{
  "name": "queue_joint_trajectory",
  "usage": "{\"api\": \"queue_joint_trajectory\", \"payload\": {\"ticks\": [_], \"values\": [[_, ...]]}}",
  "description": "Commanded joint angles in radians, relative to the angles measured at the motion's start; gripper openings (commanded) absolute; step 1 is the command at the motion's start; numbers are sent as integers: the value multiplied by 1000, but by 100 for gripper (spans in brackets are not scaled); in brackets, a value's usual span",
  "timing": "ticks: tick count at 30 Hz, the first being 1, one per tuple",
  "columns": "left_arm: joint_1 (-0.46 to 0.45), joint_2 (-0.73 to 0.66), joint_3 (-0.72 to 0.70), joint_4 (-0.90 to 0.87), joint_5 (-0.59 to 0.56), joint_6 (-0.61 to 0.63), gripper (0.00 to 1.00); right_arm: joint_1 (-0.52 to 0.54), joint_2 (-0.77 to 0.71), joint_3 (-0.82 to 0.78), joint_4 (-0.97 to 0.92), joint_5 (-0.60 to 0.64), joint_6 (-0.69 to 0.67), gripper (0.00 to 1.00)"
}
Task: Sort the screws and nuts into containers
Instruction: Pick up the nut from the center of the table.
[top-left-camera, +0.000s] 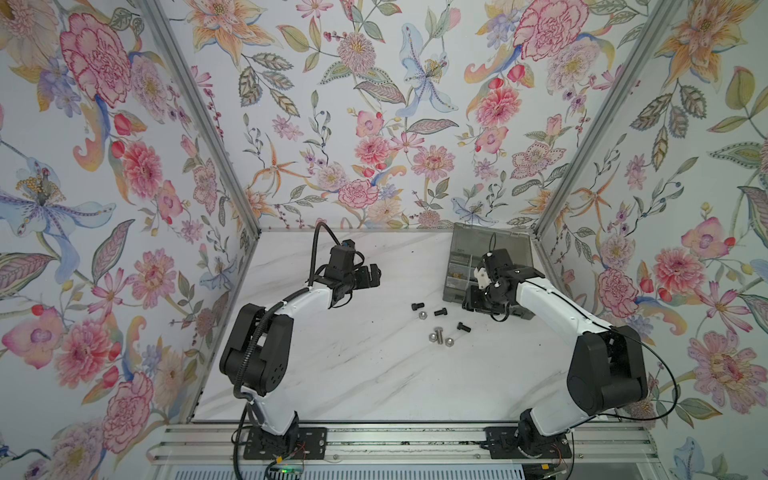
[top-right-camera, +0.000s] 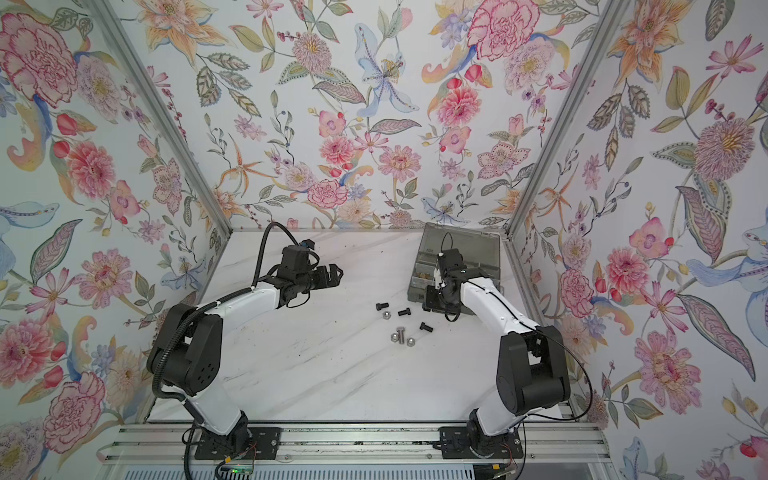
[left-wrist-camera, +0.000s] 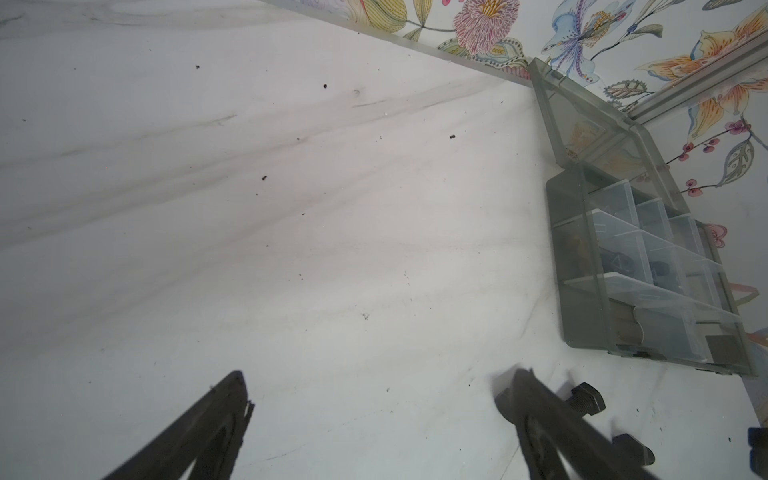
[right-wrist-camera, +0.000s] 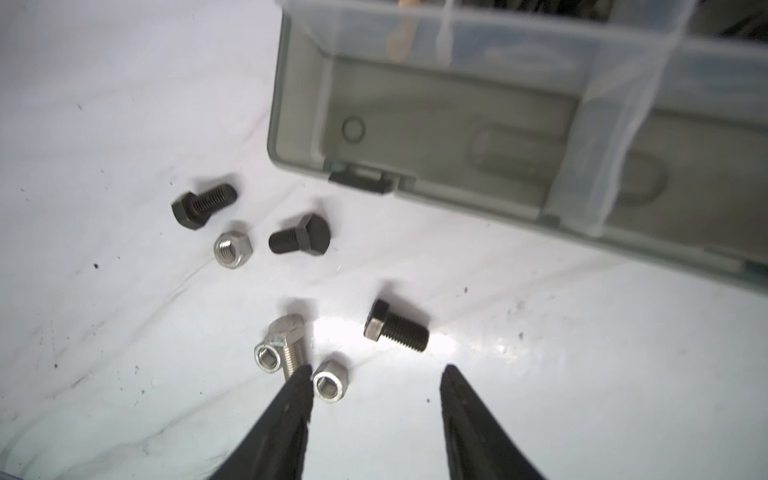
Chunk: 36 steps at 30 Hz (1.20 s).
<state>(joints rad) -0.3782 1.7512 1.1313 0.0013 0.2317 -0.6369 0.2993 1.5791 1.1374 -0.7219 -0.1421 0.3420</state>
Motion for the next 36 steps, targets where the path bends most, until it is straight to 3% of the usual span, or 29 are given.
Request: {"api": "queue_joint_trajectory", "payload": {"ticks": [1,13,36], "values": [[-9,22,33,-12,1,0,99,69,-21,-47,-21,47,95,53],[-7,23,28,-8,9,3,99,222,59,-128,34,78,225,52],[-5,17,16,-2,8,8,99,262,159,-117,81,145,246,45]]}}
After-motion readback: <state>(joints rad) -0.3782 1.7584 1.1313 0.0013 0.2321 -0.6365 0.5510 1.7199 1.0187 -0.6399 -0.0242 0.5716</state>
